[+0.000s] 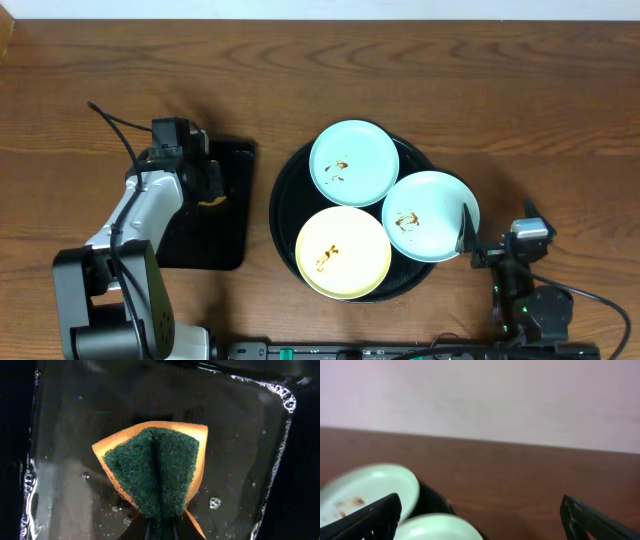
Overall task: Clean dirty plates on tray and stack at the side
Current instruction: 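Move the right gripper to the right pale blue plate's rim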
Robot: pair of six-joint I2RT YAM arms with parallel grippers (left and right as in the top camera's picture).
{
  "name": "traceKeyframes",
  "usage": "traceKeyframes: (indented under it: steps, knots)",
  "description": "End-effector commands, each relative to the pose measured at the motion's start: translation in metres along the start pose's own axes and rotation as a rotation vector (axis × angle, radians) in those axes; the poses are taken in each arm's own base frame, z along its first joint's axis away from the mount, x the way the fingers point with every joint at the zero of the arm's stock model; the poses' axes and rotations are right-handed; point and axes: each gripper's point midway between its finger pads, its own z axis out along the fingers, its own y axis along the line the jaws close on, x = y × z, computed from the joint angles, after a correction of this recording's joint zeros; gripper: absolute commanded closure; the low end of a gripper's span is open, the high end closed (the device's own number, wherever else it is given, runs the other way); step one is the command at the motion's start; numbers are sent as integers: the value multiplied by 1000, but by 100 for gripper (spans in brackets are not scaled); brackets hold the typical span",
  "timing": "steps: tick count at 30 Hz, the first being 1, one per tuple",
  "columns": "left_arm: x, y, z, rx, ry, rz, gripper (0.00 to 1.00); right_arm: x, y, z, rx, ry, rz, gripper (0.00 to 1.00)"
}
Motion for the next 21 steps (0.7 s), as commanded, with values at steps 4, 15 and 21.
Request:
traceKeyframes:
  steps: [4, 15, 21]
  knots:
    - [-14, -1, -8, -5, -40, 1, 93, 13, 10, -3, -46, 106, 176, 1]
    - [-14, -1, -8, -6, -39, 1, 93, -24, 21, 23, -91, 381, 213, 1]
    - [-14, -1, -8, -5, -39, 1, 93, -21, 67, 64, -351, 714, 356, 1]
